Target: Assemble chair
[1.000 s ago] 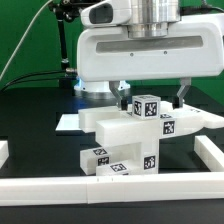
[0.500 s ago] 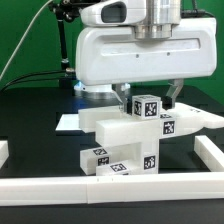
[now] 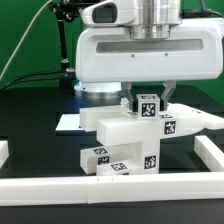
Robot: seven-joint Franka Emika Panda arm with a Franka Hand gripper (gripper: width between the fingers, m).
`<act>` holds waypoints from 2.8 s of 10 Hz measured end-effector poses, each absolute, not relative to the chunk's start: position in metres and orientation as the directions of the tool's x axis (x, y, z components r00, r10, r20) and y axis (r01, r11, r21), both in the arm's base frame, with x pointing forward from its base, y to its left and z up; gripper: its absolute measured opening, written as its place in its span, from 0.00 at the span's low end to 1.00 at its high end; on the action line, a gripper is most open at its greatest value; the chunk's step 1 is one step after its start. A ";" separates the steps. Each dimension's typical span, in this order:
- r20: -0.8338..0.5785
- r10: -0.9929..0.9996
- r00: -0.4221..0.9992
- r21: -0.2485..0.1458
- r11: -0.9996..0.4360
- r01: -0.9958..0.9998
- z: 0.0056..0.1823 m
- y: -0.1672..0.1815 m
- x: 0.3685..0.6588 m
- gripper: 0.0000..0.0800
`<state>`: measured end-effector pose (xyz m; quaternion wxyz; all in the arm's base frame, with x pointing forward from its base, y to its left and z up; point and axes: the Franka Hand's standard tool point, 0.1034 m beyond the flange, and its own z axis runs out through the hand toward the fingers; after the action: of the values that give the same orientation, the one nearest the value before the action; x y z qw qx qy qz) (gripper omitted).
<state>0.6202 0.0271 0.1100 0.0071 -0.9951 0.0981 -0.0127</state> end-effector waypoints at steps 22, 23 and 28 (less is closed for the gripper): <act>0.057 0.442 0.895 0.059 -0.896 0.439 0.113 0.028 0.629 0.48; 0.062 0.359 0.931 0.053 -0.933 0.356 0.113 0.028 0.629 0.48; 0.078 -0.045 0.996 0.024 -0.999 -0.047 0.112 0.025 0.630 0.36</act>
Offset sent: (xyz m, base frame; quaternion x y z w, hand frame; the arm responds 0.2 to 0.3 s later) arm -0.0021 -0.0085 -0.0007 -0.0032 0.0036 0.2924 0.9563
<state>0.6298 0.0252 0.1120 -0.0128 -0.9989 0.0232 -0.0387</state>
